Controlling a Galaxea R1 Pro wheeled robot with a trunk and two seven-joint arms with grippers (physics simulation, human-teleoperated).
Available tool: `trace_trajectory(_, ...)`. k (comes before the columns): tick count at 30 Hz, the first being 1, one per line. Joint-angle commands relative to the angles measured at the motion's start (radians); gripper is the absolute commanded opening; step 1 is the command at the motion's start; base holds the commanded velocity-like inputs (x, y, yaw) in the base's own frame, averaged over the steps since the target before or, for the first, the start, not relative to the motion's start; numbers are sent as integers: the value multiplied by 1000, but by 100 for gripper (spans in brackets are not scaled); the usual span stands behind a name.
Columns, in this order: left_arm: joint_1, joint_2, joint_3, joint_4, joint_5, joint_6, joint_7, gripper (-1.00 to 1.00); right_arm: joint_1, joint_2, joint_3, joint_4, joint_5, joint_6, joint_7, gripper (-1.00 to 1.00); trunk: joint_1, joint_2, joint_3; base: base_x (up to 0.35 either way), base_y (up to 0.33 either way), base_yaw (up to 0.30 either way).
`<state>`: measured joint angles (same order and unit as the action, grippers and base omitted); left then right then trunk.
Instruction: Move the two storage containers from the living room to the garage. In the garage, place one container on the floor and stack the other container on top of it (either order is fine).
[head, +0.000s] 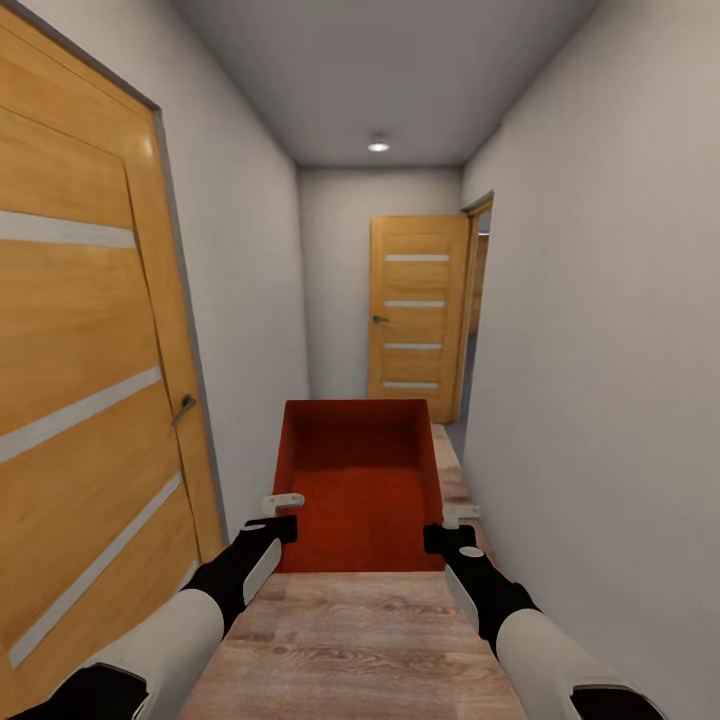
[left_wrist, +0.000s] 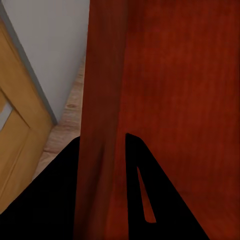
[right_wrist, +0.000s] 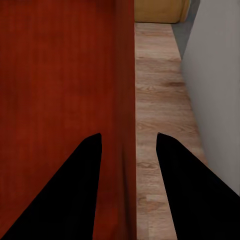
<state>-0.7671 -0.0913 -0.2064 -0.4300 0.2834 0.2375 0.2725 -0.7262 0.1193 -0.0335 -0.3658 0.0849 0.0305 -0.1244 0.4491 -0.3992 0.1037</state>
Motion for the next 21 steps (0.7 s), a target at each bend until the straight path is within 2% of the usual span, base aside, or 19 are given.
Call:
trace_trajectory(1,0,2,-2,-1,-3,8,14,-100,-1,-1,-36,-4,21,3,-21,-100,1,-1,0,323,0,0)
trace_trajectory(21,0,2,-2,0,-3,8,14,-100,-1,-1,-36,-4,21,3,-21,-100,1,-1,0,323,0,0)
